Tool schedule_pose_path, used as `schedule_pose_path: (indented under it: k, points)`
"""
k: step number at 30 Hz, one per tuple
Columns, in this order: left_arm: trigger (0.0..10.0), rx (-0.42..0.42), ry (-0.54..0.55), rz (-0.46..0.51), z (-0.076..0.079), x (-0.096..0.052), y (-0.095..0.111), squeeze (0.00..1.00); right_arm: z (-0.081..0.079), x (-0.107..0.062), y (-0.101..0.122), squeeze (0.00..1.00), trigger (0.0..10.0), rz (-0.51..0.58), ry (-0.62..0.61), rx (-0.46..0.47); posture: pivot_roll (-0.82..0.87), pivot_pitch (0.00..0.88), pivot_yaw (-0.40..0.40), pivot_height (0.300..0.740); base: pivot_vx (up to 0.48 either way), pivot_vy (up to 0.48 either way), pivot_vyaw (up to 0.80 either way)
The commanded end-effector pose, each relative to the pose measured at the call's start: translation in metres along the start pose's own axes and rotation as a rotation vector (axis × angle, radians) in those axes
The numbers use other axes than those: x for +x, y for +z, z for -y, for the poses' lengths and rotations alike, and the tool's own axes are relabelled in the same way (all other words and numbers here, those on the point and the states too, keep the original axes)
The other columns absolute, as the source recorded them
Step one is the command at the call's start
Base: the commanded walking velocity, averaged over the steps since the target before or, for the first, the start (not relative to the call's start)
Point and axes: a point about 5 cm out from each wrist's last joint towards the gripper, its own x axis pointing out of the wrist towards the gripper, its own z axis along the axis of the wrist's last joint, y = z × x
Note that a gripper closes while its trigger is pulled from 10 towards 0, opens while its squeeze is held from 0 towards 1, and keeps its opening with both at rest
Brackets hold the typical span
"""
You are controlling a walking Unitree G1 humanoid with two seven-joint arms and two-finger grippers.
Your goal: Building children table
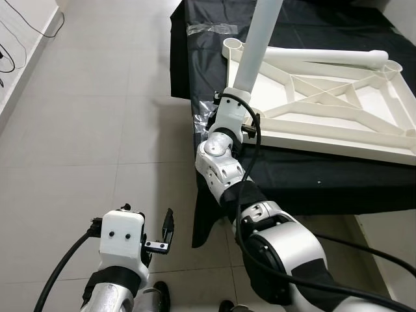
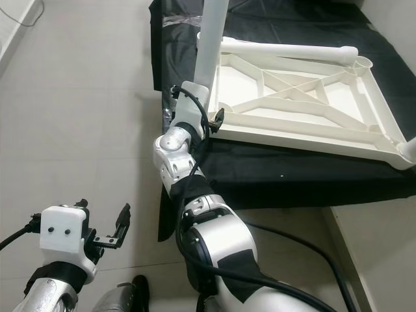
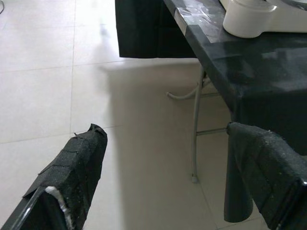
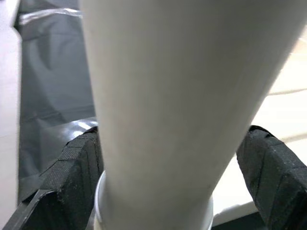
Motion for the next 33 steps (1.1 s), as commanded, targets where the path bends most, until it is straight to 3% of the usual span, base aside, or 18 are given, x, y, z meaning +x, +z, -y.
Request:
schedule_pose_path:
  k: [1,11,21,26,29,32,33]
  points:
    - [10.0,0.008,0.000,-0.029,0.000,-0.001,-0.007,0.00,-0.006,-0.011,-0.016,0.00,10.0,-0.062,0.045,-0.004,0.12,0.244,-0.084,0.740,0.000,0.000,0.00]
    - [10.0,0.021,-0.003,-0.027,-0.001,0.001,-0.008,0.00,0.006,-0.013,-0.028,0.00,10.0,-0.097,0.179,-0.009,0.11,0.241,-0.078,0.740,0.000,0.000,0.00]
    - [10.0,0.024,-0.002,-0.016,-0.003,0.005,-0.008,0.00,0.025,-0.025,-0.037,0.00,10.0,-0.127,0.454,0.009,0.10,0.228,-0.074,0.740,0.000,0.000,0.00]
    - [10.0,0.025,0.000,-0.009,-0.004,0.008,-0.008,0.00,0.039,-0.029,-0.035,0.00,10.0,-0.111,0.504,-0.026,0.09,0.218,-0.073,0.740,0.000,0.000,0.00]
    - [10.0,0.029,0.003,-0.008,-0.005,0.010,-0.008,0.00,0.052,-0.036,-0.036,0.00,10.0,-0.076,0.612,-0.089,0.08,0.212,-0.073,0.740,0.000,0.000,0.00]
    - [10.0,0.029,0.003,-0.009,-0.005,0.010,-0.009,0.00,0.059,-0.039,-0.040,0.00,10.0,-0.078,0.651,-0.091,0.08,0.206,-0.071,0.740,0.000,0.000,0.00]
    - [10.0,0.030,0.004,-0.010,-0.004,0.010,-0.010,0.00,0.072,-0.041,-0.044,0.00,10.0,-0.067,0.676,-0.108,0.08,0.202,-0.070,0.740,0.000,0.000,0.00]
